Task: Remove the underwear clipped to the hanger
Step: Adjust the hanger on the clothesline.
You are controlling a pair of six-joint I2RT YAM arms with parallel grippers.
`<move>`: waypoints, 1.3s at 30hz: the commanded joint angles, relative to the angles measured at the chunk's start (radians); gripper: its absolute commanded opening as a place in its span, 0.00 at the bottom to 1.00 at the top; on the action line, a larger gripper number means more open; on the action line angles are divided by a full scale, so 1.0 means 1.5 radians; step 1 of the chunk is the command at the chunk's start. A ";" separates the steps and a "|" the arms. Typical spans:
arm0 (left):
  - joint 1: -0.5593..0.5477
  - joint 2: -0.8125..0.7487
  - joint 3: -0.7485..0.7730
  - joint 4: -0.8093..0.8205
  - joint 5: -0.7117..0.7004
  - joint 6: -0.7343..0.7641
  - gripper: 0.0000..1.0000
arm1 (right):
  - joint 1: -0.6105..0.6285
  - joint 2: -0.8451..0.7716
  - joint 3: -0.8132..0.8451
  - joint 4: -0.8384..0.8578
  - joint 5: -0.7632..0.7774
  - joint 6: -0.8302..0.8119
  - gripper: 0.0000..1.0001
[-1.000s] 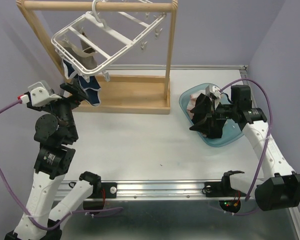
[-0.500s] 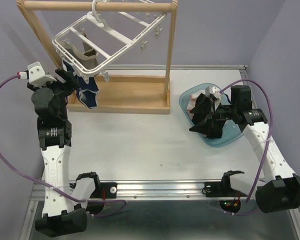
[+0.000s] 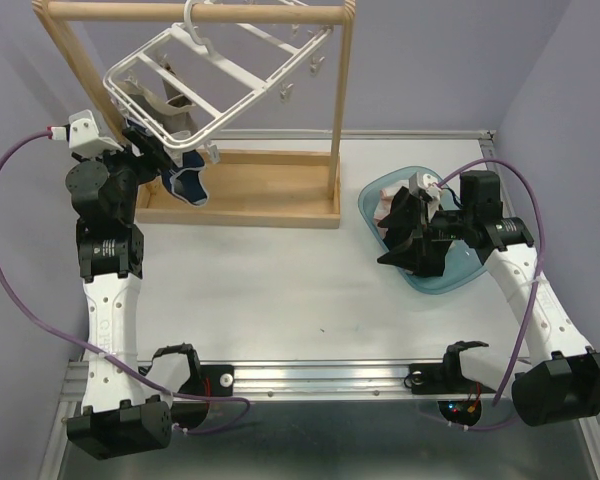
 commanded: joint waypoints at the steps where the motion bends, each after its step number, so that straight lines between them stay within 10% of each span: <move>1: 0.004 -0.018 0.029 0.041 0.031 -0.012 0.81 | 0.009 -0.005 -0.013 0.009 -0.003 -0.009 1.00; 39: -0.059 -0.015 -0.086 0.190 -0.042 0.039 0.80 | 0.018 -0.001 -0.013 0.009 0.002 -0.012 1.00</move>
